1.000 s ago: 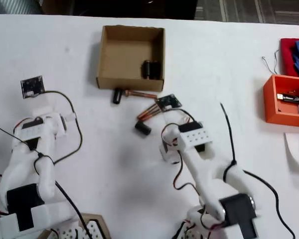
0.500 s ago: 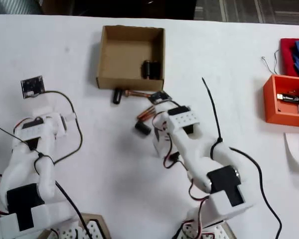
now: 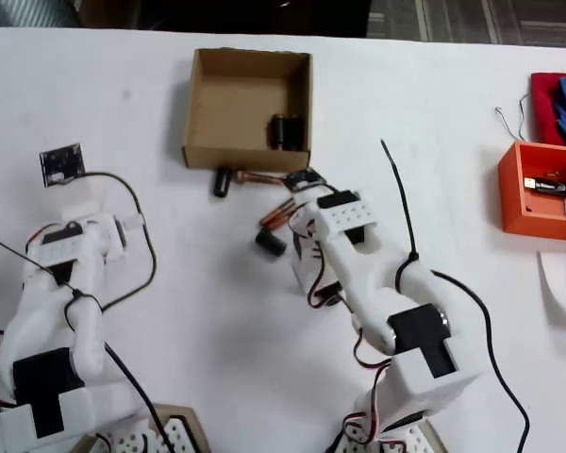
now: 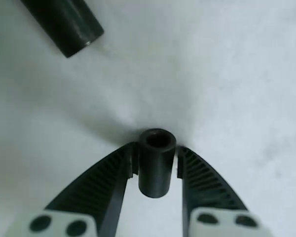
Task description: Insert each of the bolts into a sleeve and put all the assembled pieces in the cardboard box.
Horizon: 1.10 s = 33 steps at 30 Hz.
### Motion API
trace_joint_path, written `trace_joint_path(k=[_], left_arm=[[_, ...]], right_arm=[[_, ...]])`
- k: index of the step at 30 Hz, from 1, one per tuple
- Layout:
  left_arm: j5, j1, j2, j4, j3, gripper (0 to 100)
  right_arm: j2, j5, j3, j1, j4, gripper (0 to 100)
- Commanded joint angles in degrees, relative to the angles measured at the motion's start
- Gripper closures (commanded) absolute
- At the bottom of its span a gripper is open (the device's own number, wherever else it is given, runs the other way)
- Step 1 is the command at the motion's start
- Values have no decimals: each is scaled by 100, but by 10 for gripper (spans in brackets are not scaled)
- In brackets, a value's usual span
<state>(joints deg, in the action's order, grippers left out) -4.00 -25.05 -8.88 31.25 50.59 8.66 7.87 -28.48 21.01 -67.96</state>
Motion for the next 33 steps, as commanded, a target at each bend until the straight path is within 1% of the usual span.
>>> trace_joint_path(k=[1,15,18,20,30,32,33], left_arm=[[-44,-9,-26,18,-242,946],[-44,35,-26,0,-242,946],[-26,105,-18,0,-233,946],[-26,97,-18,0,-233,946],[-26,97,-18,0,-233,946],[-26,97,-18,9,-233,946],[-26,97,-18,9,-233,946]], right_arm=[[4,26,202,-84,119,872],[4,35,-123,-66,31,869],[4,448,-158,-75,101,870],[4,598,-158,-119,127,871],[4,633,-167,-127,136,872],[22,633,-281,-163,163,889],[57,633,-360,-145,268,920]])
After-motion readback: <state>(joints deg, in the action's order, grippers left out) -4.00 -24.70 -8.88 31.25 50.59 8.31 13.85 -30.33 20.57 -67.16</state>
